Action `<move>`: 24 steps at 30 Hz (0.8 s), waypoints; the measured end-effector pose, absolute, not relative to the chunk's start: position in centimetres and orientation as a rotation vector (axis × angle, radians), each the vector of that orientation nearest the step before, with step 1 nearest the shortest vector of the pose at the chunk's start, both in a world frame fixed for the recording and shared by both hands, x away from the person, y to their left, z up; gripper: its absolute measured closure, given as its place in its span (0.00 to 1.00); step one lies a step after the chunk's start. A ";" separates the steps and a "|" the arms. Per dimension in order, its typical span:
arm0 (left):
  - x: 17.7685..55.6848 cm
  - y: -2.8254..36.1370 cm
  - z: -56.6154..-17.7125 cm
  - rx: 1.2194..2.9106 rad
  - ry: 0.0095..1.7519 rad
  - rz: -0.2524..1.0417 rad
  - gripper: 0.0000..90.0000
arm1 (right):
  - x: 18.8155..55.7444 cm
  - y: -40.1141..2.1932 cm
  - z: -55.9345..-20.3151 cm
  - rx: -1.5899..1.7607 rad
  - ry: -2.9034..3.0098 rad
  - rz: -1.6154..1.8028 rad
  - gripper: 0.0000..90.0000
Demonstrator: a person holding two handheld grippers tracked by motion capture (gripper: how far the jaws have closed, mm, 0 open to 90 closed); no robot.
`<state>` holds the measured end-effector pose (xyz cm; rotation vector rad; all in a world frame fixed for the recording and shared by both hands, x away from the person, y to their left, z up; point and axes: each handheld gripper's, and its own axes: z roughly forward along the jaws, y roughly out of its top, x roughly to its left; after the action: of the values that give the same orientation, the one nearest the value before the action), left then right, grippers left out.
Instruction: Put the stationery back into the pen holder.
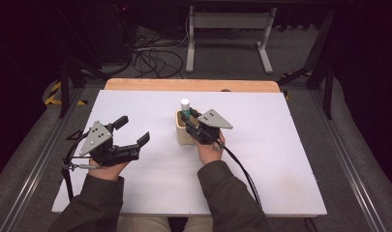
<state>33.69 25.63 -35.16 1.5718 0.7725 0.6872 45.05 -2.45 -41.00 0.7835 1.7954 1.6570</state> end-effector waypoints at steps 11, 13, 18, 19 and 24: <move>33.9 25.9 -35.3 1.581 0.783 0.681 0.13 | 45.3 -2.7 -41.1 0.830 1.813 1.629 0.73; 34.0 25.9 -35.3 1.582 0.782 0.679 0.13 | 45.3 -2.6 -41.2 0.817 1.826 1.625 0.73; 34.0 25.9 -35.4 1.584 0.783 0.677 0.13 | 45.3 -2.6 -41.2 0.837 1.830 1.629 0.72; 34.0 25.9 -35.4 1.584 0.783 0.678 0.13 | 45.4 -2.6 -41.3 0.837 1.835 1.618 0.72; 34.0 25.8 -35.5 1.587 0.790 0.674 0.12 | 45.5 -2.6 -41.5 0.849 1.851 1.604 0.72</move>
<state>34.02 25.84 -35.46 1.5867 0.7898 0.6740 45.46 -2.64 -41.46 0.8488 1.8511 1.6039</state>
